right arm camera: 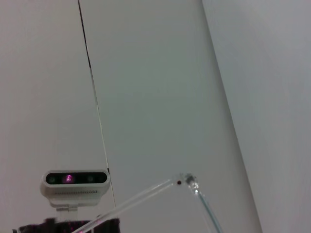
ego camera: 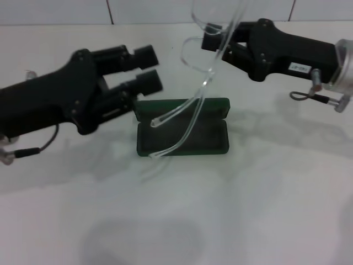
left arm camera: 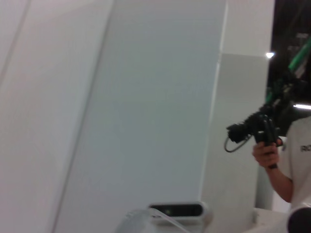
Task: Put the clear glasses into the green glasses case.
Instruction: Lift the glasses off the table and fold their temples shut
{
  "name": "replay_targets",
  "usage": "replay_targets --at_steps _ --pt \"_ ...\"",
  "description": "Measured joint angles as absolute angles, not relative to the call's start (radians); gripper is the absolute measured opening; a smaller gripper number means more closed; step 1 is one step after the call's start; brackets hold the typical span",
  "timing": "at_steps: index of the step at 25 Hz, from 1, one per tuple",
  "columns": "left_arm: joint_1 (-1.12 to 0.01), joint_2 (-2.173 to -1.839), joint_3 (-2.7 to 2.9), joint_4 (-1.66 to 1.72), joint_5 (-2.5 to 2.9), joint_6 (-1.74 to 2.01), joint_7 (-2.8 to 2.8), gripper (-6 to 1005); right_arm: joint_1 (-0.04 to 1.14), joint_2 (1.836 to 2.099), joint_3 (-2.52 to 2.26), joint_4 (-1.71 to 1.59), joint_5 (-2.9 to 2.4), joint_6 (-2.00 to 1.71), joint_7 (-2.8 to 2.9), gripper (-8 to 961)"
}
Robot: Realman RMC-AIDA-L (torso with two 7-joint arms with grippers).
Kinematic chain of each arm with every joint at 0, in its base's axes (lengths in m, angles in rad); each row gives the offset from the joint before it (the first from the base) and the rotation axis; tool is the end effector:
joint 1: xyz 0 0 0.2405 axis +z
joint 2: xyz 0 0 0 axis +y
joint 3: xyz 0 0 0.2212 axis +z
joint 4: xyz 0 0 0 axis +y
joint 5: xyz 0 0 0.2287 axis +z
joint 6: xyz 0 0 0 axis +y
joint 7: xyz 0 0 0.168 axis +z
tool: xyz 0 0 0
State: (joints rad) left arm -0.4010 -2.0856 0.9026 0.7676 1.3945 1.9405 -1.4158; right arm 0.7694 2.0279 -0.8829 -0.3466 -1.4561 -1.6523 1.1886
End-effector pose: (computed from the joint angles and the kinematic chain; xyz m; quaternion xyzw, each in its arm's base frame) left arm -0.1632 0.2893 0.0497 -0.8648 -0.0979 -0.4916 0.0288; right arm 0.1239 0.3650 -0.0069 -0.8865 0.0959 0.4477 0.0669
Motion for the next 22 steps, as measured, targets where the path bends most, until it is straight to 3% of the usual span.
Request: replay_targets --at_steps 9,22 --pt "-0.43 -2.087 1.002 0.745 1.325 1.94 -1.383 364 0.833 2.028 -1.017 -0.265 -1.393 -1.547 1.184 114" --pt "-0.495 -2.086 1.007 0.631 1.328 1.903 -1.338 37 0.827 2.028 -1.299 -0.29 -1.17 -1.514 1.176 114"
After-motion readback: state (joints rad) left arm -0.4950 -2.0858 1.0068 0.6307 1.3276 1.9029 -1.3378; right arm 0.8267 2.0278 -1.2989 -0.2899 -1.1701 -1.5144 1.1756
